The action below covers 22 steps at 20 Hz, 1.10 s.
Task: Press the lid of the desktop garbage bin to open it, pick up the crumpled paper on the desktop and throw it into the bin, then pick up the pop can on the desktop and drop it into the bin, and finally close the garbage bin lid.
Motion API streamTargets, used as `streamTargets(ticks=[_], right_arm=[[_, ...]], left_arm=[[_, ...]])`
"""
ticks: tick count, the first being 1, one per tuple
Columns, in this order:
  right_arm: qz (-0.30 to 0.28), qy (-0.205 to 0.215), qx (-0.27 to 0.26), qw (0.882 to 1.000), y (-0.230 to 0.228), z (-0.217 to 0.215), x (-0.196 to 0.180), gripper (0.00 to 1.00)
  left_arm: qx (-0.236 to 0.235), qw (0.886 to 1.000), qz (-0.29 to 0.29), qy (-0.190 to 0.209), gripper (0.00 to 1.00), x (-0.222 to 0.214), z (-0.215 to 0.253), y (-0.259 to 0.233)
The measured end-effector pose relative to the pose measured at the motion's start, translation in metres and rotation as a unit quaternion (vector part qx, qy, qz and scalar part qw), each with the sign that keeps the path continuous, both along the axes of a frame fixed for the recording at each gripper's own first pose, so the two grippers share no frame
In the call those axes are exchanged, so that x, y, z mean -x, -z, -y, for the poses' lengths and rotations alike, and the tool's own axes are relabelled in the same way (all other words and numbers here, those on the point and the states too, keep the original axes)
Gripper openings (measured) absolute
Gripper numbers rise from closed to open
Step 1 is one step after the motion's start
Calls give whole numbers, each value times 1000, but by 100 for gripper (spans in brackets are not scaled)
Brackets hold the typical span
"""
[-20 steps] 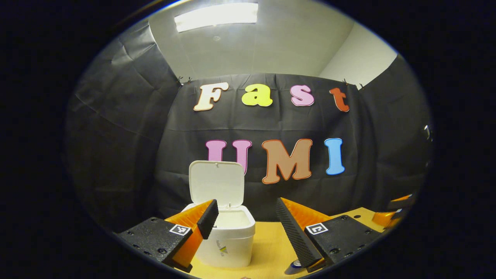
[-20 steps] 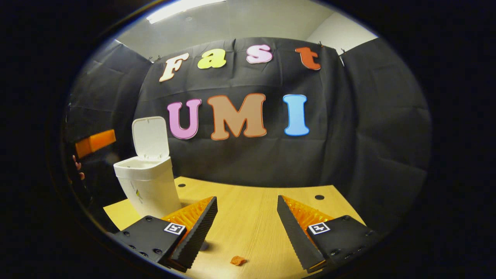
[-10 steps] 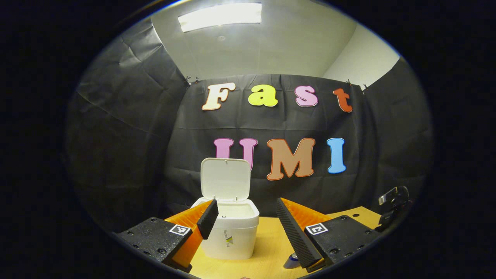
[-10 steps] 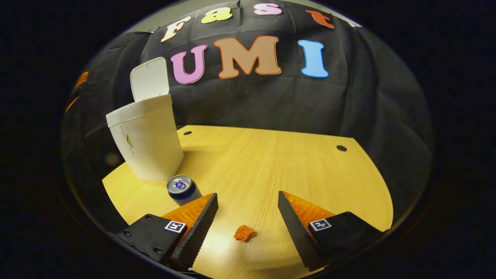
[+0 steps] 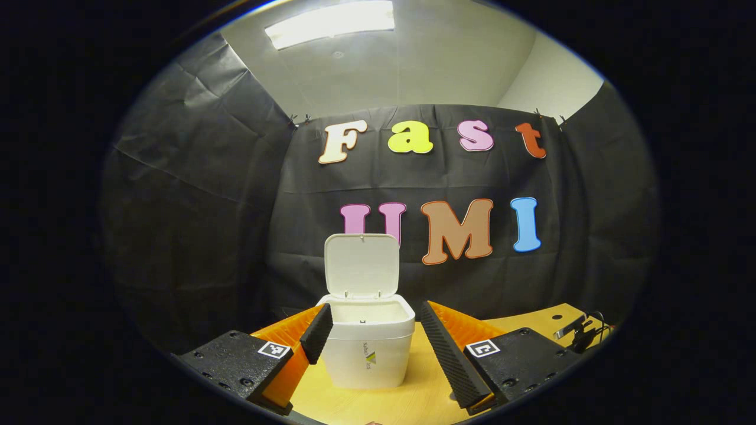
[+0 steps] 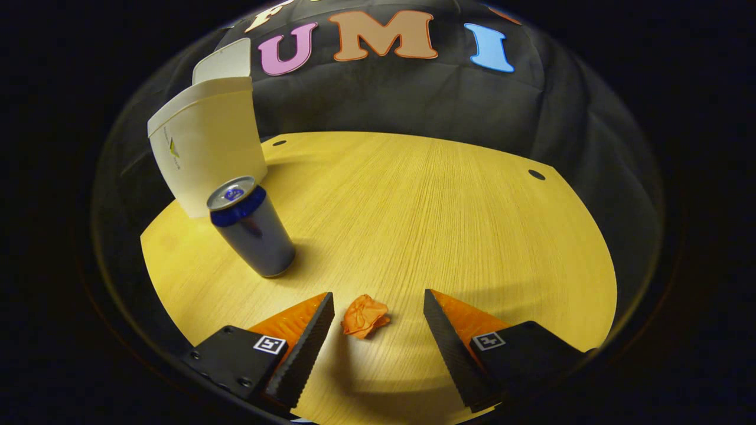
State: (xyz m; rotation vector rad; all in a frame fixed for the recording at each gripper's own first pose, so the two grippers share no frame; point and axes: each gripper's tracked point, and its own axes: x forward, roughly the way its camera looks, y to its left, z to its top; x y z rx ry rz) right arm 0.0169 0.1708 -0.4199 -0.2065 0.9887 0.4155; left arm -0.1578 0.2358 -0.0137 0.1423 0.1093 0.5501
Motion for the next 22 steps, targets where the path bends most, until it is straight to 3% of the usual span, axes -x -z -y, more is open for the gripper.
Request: streamTargets(ticks=[1,5,7,8,9,12,16,22], right_arm=[[-5,-2,-1,1000,3,-1,3,98],[-21,-22,2,1000,14,1,5,79],[-21,-35,0,999,15,-4,6,63],[-21,-39,0,999,16,-4,4,49],[-22,-42,-6,999,18,-7,6,54],[-17,-37,-12,999,15,-8,5,29],[15,-26,-40,999,-10,-13,-6,31],[106,-30,-106,988,-110,-46,-47,30]], left_arm=[[1,1000,-2,0,92,-1,0,2],[0,1000,-8,4,92,-5,2,3],[0,1000,-11,10,92,-9,6,6],[0,1000,-12,13,92,-10,7,7],[0,1000,-13,14,92,-11,8,8],[1,1000,-15,17,92,-14,9,10],[0,1000,-17,21,92,-18,6,11],[14,999,-14,33,92,-30,4,18]])
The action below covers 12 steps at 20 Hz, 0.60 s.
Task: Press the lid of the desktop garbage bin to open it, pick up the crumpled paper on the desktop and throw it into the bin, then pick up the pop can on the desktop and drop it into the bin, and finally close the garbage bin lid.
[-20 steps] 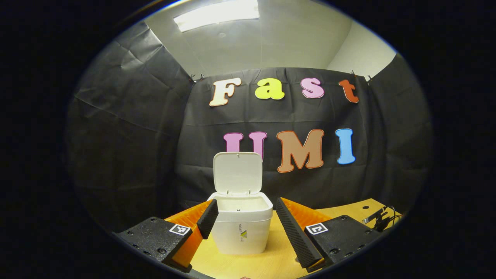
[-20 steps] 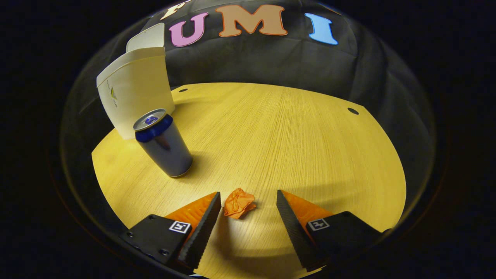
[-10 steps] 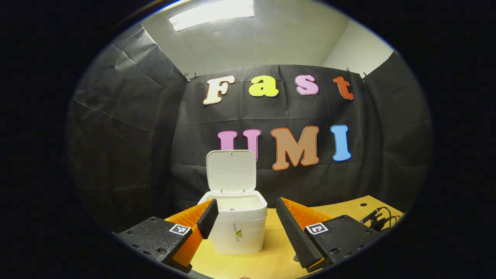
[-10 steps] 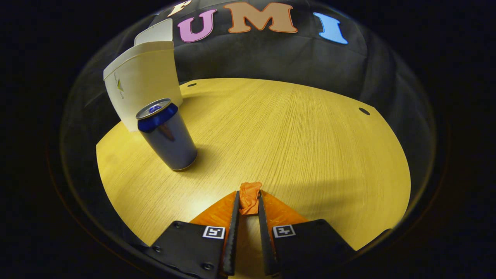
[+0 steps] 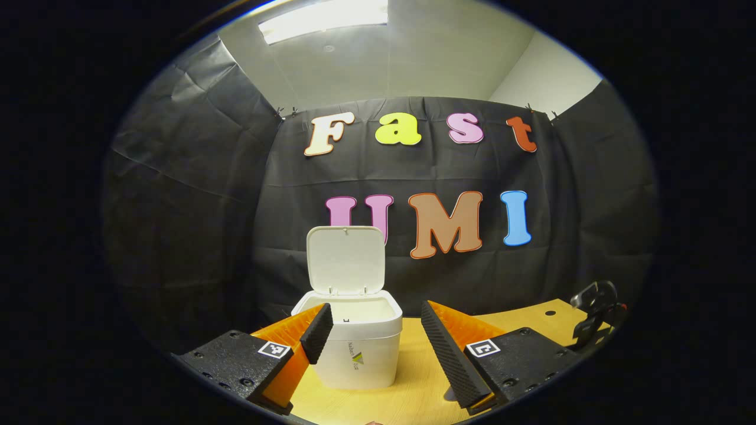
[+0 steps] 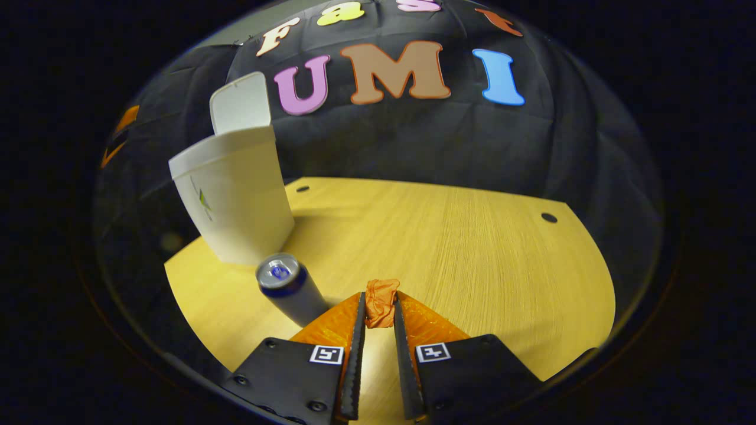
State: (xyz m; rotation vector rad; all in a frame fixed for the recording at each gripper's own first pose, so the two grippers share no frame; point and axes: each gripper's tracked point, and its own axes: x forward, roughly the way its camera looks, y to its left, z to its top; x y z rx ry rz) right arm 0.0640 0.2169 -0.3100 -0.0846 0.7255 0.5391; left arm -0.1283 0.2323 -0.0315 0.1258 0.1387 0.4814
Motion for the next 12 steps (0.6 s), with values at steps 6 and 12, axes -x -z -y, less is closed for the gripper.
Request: streamTargets(ticks=[6,12], right_arm=[[110,-30,-72,991,-127,-58,-29,30],[172,-81,-116,975,-207,-141,-43,29]], left_arm=[[13,1000,6,0,92,-4,-15,5],[24,1000,8,-18,92,8,-48,9]])
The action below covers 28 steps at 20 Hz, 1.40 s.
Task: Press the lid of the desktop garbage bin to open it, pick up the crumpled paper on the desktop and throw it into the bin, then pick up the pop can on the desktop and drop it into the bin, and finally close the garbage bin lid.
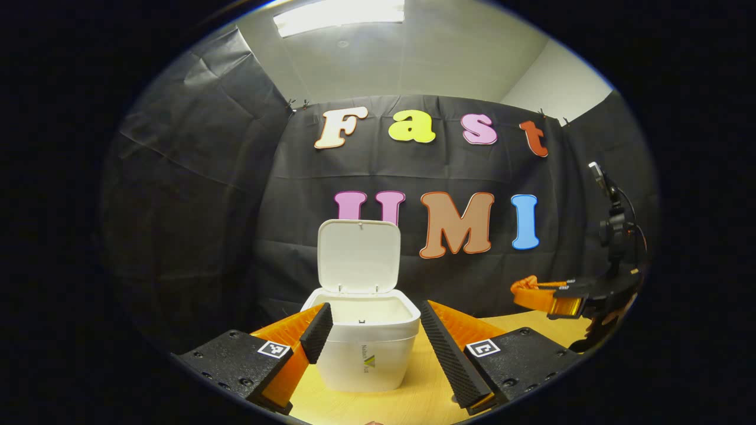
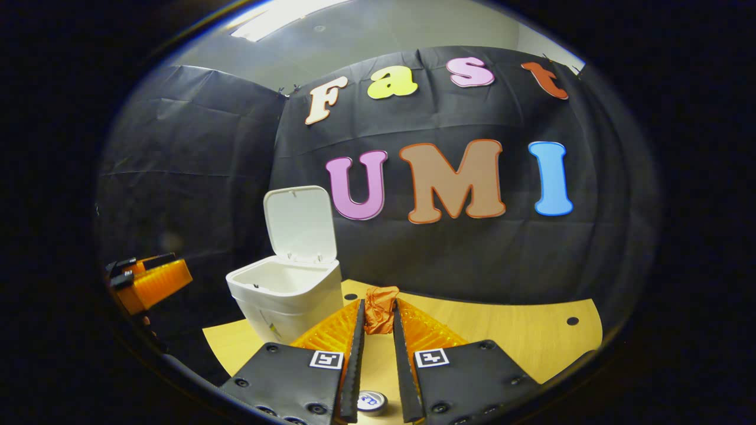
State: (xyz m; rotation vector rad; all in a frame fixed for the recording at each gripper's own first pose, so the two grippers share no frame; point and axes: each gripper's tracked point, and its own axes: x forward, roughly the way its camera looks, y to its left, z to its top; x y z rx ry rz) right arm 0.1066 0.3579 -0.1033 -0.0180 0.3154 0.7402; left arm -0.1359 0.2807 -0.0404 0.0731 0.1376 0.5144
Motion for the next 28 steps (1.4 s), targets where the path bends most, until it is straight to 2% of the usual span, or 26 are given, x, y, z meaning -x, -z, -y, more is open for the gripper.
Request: streamTargets(ticks=[7,12,17,20,21,23,28], right_arm=[[23,-47,-10,999,-21,-101,-8,28],[7,-72,-3,997,-6,-163,-8,28],[-9,-82,26,996,21,-210,-10,28],[-15,-71,35,997,30,-215,-2,100],[-4,-68,31,997,24,-213,-5,97],[22,-55,23,998,9,-204,-3,98],[61,-12,-3,998,-28,-153,0,98]], left_arm=[[8,1000,-9,-28,92,29,-43,3],[3,999,-16,-44,92,53,-65,2],[-1,998,-22,-65,92,77,-88,0],[-2,997,-21,-71,92,83,-96,-2],[-2,997,-19,-70,92,81,-96,-3],[-1,998,-18,-57,92,73,-92,-2],[0,1000,-8,-5,92,40,-67,-2]])
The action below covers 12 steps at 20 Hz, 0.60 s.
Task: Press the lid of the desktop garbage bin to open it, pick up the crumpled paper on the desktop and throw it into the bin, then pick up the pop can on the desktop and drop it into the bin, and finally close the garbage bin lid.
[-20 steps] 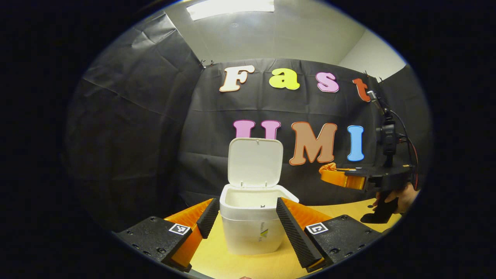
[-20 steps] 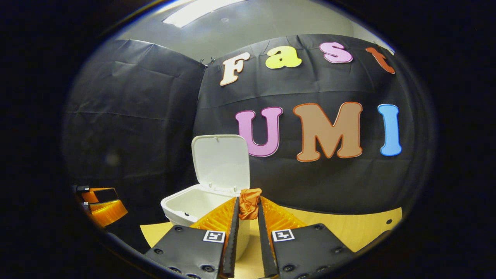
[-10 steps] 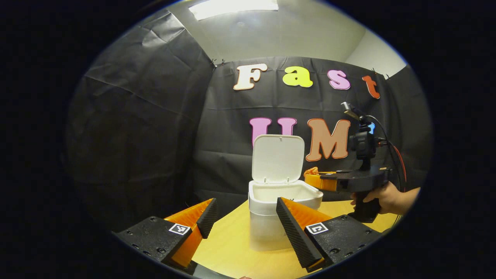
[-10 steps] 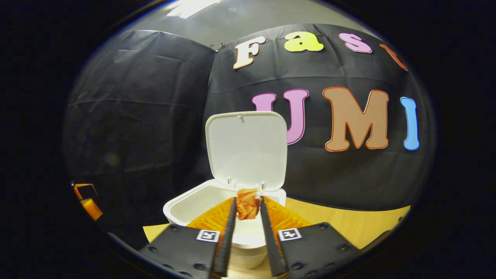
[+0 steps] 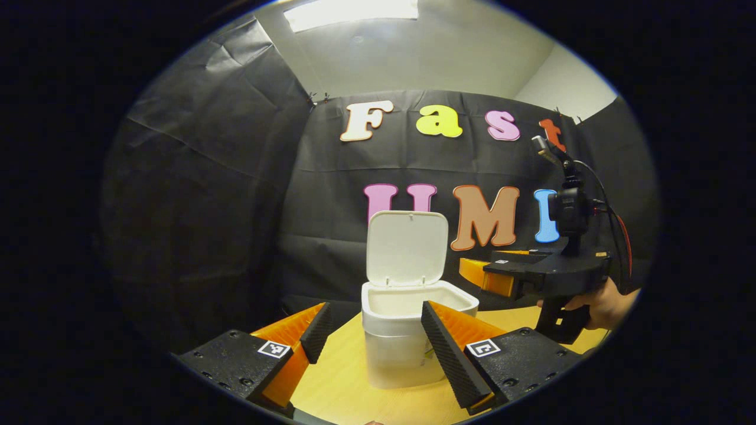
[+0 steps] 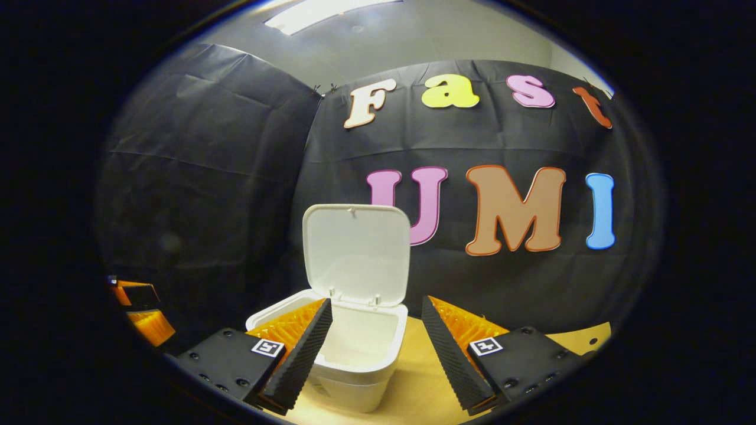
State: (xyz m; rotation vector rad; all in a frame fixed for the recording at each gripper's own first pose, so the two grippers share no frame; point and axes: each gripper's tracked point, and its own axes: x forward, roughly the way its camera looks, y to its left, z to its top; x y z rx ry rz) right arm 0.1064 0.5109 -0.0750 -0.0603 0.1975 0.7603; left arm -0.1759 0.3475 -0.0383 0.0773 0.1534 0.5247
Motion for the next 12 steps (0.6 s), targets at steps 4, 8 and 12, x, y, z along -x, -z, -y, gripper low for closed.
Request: streamTargets(ticks=[4,8,12], right_arm=[[5,43,-21,999,-23,52,-6,97],[10,94,-25,995,-32,106,-14,97],[14,137,-21,990,-32,161,-14,97]], left_arm=[[6,999,6,40,92,-28,24,2],[7,997,12,77,92,-55,50,1],[8,993,18,112,92,-80,76,0]])
